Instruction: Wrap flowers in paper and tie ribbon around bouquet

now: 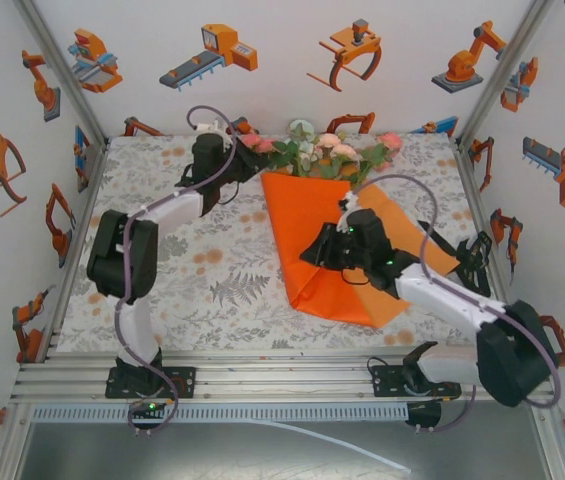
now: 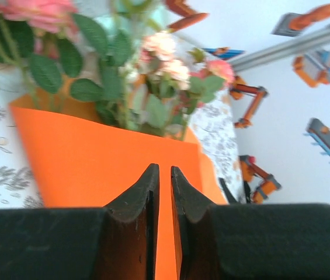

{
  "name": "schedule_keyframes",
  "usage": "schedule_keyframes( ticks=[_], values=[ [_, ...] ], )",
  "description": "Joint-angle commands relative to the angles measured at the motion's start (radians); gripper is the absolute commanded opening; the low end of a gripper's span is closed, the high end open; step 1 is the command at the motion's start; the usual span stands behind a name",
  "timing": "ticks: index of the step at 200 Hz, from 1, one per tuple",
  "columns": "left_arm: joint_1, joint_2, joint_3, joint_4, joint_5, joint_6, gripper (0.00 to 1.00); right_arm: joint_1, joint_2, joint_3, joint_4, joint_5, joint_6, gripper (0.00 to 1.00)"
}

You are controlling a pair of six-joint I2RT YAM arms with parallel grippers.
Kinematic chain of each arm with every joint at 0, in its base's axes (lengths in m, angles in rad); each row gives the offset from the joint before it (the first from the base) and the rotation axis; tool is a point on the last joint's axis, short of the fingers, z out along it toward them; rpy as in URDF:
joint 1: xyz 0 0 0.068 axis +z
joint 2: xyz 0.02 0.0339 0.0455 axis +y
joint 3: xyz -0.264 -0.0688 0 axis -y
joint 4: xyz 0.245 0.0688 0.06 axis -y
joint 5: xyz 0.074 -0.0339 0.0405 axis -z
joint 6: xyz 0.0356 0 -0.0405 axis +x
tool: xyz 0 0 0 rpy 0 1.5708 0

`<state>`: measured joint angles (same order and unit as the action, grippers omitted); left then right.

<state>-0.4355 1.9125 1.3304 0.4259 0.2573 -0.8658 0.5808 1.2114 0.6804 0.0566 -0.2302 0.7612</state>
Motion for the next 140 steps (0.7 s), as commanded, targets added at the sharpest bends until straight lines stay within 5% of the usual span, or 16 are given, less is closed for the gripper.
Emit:
schedule_keyframes(
  ticks=[1,59,91,140],
  values=[
    [-0.06,-0.083,-0.099,-0.021,0.031,0.048,0.2,-0.092,-0.141,-0.038,-0.217,0.188,-0.015,0.48],
    [-0.305,-0.145,-0.172,-0.236,0.025,0.238,0.2,-0.455,-0.325,-0.04,-0.553,0.252,-0.163,0.86],
    [-0.387,-0.087,-0.161,-0.231,0.032,0.248,0.2,-0.643,-0.264,-0.039,-0.609,0.245,-0.194,0.89],
    [-0.448,0.028,-0.149,-0.181,0.066,0.238,0.2,-0.767,-0.135,-0.058,-0.578,0.233,-0.213,0.9]
  ],
)
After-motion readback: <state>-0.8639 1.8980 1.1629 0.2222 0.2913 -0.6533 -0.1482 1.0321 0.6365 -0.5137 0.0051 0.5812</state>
